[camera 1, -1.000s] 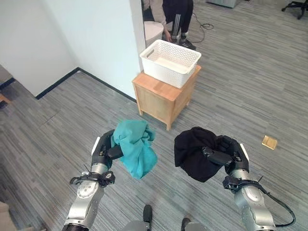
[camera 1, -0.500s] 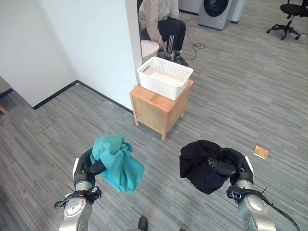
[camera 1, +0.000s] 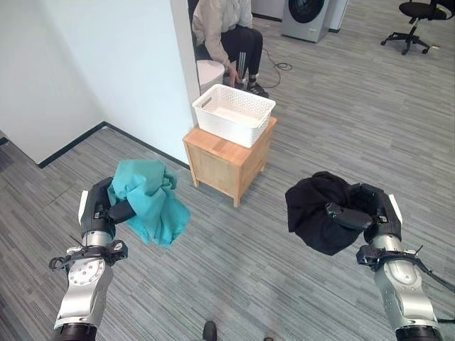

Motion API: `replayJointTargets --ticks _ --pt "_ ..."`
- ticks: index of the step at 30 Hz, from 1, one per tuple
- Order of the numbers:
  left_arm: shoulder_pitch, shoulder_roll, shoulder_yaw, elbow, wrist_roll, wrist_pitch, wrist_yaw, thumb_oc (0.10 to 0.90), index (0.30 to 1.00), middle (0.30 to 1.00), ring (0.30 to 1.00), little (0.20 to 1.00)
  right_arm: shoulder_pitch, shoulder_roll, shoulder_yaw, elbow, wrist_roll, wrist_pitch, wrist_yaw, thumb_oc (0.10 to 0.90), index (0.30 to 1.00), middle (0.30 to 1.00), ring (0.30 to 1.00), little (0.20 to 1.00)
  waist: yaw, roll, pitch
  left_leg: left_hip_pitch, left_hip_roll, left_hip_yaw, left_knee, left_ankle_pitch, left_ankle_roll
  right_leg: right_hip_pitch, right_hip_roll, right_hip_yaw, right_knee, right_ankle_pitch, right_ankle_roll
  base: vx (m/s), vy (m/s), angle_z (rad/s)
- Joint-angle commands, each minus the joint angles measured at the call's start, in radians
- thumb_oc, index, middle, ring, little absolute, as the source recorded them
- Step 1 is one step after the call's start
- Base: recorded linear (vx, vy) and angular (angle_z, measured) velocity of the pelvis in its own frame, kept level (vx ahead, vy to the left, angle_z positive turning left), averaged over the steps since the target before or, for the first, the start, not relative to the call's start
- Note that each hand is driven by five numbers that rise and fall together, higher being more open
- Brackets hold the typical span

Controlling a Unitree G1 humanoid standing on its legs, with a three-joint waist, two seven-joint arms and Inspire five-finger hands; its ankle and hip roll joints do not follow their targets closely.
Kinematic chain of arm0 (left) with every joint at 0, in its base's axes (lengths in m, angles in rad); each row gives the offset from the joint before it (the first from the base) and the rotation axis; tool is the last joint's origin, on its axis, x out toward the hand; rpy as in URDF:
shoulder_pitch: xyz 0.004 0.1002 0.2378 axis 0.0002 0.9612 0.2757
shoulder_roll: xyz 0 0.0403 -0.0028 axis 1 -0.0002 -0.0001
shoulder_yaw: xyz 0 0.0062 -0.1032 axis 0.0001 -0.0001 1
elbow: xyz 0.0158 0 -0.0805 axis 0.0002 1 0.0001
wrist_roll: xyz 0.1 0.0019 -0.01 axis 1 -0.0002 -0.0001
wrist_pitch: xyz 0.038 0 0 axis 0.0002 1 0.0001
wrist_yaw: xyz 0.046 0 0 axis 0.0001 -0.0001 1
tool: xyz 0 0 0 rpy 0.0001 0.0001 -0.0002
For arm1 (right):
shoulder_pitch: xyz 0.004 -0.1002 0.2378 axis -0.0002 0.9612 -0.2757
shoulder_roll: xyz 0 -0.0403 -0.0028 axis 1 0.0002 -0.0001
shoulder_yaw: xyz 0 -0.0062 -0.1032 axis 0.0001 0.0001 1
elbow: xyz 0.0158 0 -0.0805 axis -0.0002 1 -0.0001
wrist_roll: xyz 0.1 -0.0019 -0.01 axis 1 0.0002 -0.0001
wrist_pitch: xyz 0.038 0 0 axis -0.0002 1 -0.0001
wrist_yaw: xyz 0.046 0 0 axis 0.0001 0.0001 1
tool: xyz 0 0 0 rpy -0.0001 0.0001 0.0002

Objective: Pick up bed clothes into laundry basket.

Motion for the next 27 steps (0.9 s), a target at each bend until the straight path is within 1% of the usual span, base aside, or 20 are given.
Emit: replayJointTargets --ticks 1,4,5,6,7,8,9,11,13,14,15,16,18,19,20,21,23,25,26,27 --pt "-0.127 0.048 0.057 -0.082 -0.038 -0.145 0.012 0.400 0.300 0.300 0.300 0.300 -0.072 -0.034 -0.007 -0.123 -0.034 -0.104 0.000 0.400 0.300 0.300 0.300 0.300 -0.035 -0.038 0.030 0.042 0.012 -0.005 0.085 -0.161 0.005 -0.163 -0.096 0.045 0.024 0.178 0.055 0.26 -0.123 0.03" --pt "-0.128 0.046 0.064 -0.090 -0.045 -0.149 0.011 0.400 0.300 0.300 0.300 0.300 -0.062 -0.027 -0.022 -0.118 -0.024 -0.109 -0.007 0.400 0.300 0.300 0.300 0.300 -0.050 -0.038 0.033 0.082 0.031 -0.010 0.066 -0.189 -0.022 -0.194 -0.131 0.026 -0.093 0.204 0.055 0.27 -0.133 -0.04" --pt "-0.137 0.049 0.063 -0.083 -0.048 -0.151 0.014 0.400 0.300 0.300 0.300 0.300 -0.063 -0.026 -0.030 -0.105 -0.021 -0.113 -0.018 0.400 0.300 0.300 0.300 0.300 -0.063 -0.039 0.037 0.116 0.050 -0.020 0.057 -0.209 -0.039 -0.202 -0.142 0.022 -0.171 0.231 0.068 0.64 -0.300 0.06" --pt "-0.152 0.058 0.063 -0.076 -0.047 -0.154 0.020 0.400 0.300 0.300 0.300 0.300 -0.066 -0.023 -0.032 -0.103 -0.022 -0.116 -0.032 0.400 0.300 0.300 0.300 0.300 -0.089 -0.043 0.039 0.189 0.092 -0.033 0.044 -0.242 -0.072 -0.246 -0.155 0.003 -0.264 0.273 0.092 0.52 -0.227 0.11" --pt "-0.151 0.059 0.063 -0.076 -0.047 -0.154 0.021 0.400 0.300 0.300 0.300 0.300 -0.066 -0.022 -0.031 -0.104 -0.022 -0.116 -0.032 0.400 0.300 0.300 0.300 0.300 -0.091 -0.039 0.041 0.194 0.097 -0.034 0.042 -0.243 -0.073 -0.238 -0.151 -0.002 -0.270 0.274 0.092 0.67 -0.349 0.19" --pt "-0.158 0.064 0.063 -0.077 -0.040 -0.156 0.020 0.400 0.300 0.300 0.300 0.300 -0.056 -0.016 -0.035 -0.110 -0.027 -0.114 -0.031 0.400 0.300 0.300 0.300 0.300 -0.105 -0.051 0.025 0.247 0.129 -0.042 0.043 -0.269 -0.097 -0.236 -0.157 -0.016 -0.268 0.286 0.100 0.44 -0.261 0.37" --pt "-0.154 0.062 0.068 -0.078 -0.037 -0.160 0.018 0.400 0.300 0.300 0.300 0.300 -0.047 -0.008 -0.035 -0.119 -0.023 -0.117 -0.026 0.400 0.300 0.300 0.300 0.300 -0.112 -0.054 0.018 0.266 0.147 -0.048 0.047 -0.277 -0.104 -0.227 -0.152 -0.015 -0.250 0.286 0.096 0.56 -0.346 0.55" --pt "-0.149 0.057 0.069 -0.077 -0.036 -0.163 0.016 0.400 0.300 0.300 0.300 0.300 -0.038 -0.007 -0.034 -0.117 -0.021 -0.121 -0.018 0.400 0.300 0.300 0.300 0.300 -0.119 -0.051 0.004 0.269 0.168 -0.062 0.074 -0.267 -0.113 -0.223 -0.137 -0.010 -0.227 0.270 0.086 0.28 -0.174 0.50" --pt "-0.133 0.041 0.074 -0.080 -0.046 -0.161 0.008 0.400 0.300 0.300 0.300 0.300 -0.045 -0.011 -0.018 -0.094 -0.005 -0.124 -0.015 0.400 0.300 0.300 0.300 0.300 -0.120 -0.035 -0.018 0.225 0.213 -0.086 0.258 -0.123 -0.131 -0.192 -0.088 -0.025 -0.184 0.234 0.038 0.42 -0.359 0.37" --pt "-0.123 0.027 0.083 -0.090 -0.069 -0.162 0.009 0.400 0.300 0.300 0.300 0.300 -0.055 -0.013 0.004 -0.088 0.041 -0.137 -0.007 0.400 0.300 0.300 0.300 0.300 -0.085 -0.061 0.001 0.084 0.204 -0.108 0.536 -0.002 -0.100 -0.100 -0.060 -0.045 -0.204 0.197 -0.025 0.49 -0.615 0.21" --pt "-0.125 0.027 0.089 -0.093 -0.082 -0.164 0.007 0.400 0.300 0.300 0.300 0.300 -0.056 -0.022 0.003 -0.092 0.060 -0.143 -0.006 0.400 0.300 0.300 0.300 0.300 -0.070 -0.083 0.017 0.021 0.203 -0.094 0.661 0.016 -0.085 -0.054 -0.050 -0.057 -0.217 0.174 -0.059 0.46 -0.621 -0.10" --pt "-0.126 0.027 0.086 -0.095 -0.090 -0.164 0.006 0.400 0.300 0.300 0.300 0.300 -0.061 -0.032 0.003 -0.086 0.061 -0.141 -0.014 0.400 0.300 0.300 0.300 0.300 -0.051 -0.093 0.029 -0.023 0.173 -0.104 0.728 -0.004 -0.077 -0.016 -0.037 -0.055 -0.227 0.151 -0.078 0.33 -0.443 0.00" --pt "-0.130 0.020 0.088 -0.092 -0.095 -0.167 0.012 0.400 0.300 0.300 0.300 0.300 -0.071 -0.053 -0.006 -0.081 0.061 -0.134 -0.027 0.400 0.300 0.300 0.300 0.300 -0.012 -0.109 0.057 -0.159 0.110 -0.090 0.806 -0.054 -0.074 0.061 -0.032 -0.047 -0.249 0.122 -0.086 0.39 -0.295 -0.02" --pt "-0.133 0.017 0.092 -0.083 -0.093 -0.165 0.021 0.400 0.300 0.300 0.300 0.300 -0.076 -0.067 -0.018 -0.091 0.065 -0.137 -0.026 0.400 0.300 0.300 0.300 0.300 -0.002 -0.105 0.057 -0.227 0.118 -0.044 0.759 -0.061 -0.076 0.099 -0.032 -0.058 -0.262 0.107 -0.082 0.43 -0.184 -0.04" --pt "-0.133 0.017 0.093 -0.082 -0.095 -0.167 0.024 0.400 0.300 0.300 0.300 0.300 -0.075 -0.075 -0.026 -0.094 0.067 -0.136 -0.029 0.400 0.300 0.300 0.300 0.300 0.009 -0.110 0.056 -0.256 0.118 -0.035 0.753 -0.042 -0.086 0.119 -0.041 -0.058 -0.271 0.104 -0.079 0.46 -0.109 0.14" --pt "-0.137 0.020 0.094 -0.075 -0.095 -0.171 0.028 0.400 0.300 0.300 0.300 0.300 -0.074 -0.082 -0.039 -0.103 0.075 -0.142 -0.027 0.400 0.300 0.300 0.300 0.300 0.015 -0.097 0.049 -0.280 0.132 0.007 0.661 -0.018 -0.095 0.140 -0.032 -0.071 -0.282 0.085 -0.077 0.44 -0.056 0.24" --pt "-0.126 0.027 0.106 -0.066 -0.091 -0.176 0.038 0.400 0.300 0.300 0.300 0.300 -0.084 -0.110 -0.043 -0.106 0.077 -0.150 -0.032 0.400 0.300 0.300 0.300 0.300 0.054 -0.072 0.030 -0.313 0.103 0.081 0.436 0.009 -0.084 0.194 0.001 -0.074 -0.303 0.049 -0.070 0.55 -0.029 0.42" --pt "-0.098 0.036 0.128 -0.064 -0.077 -0.176 0.039 0.400 0.300 0.300 0.300 0.300 -0.099 -0.126 -0.032 -0.096 0.062 -0.145 -0.025 0.400 0.300 0.300 0.300 0.300 0.102 -0.052 0.016 -0.327 0.061 0.058 0.267 0.058 -0.076 0.249 0.039 -0.057 -0.319 0.019 -0.063 0.56 -0.003 0.09" --pt "-0.081 0.035 0.144 -0.072 -0.072 -0.177 0.041 0.400 0.300 0.300 0.300 0.300 -0.107 -0.134 -0.030 -0.095 0.057 -0.144 -0.022 0.400 0.300 0.300 0.300 0.300 0.114 -0.050 0.008 -0.318 0.051 0.069 0.192 0.088 -0.079 0.281 0.047 -0.058 -0.327 0.004 -0.063 0.40 -0.012 -0.35" --pt "-0.077 0.033 0.146 -0.075 -0.071 -0.176 0.041 0.400 0.300 0.300 0.300 0.300 -0.107 -0.135 -0.029 -0.095 0.057 -0.144 -0.022 0.400 0.300 0.300 0.300 0.300 0.113 -0.052 0.009 -0.309 0.047 0.071 0.178 0.094 -0.080 0.285 0.044 -0.058 -0.330 0.003 -0.063 0.37 -0.015 -0.34"
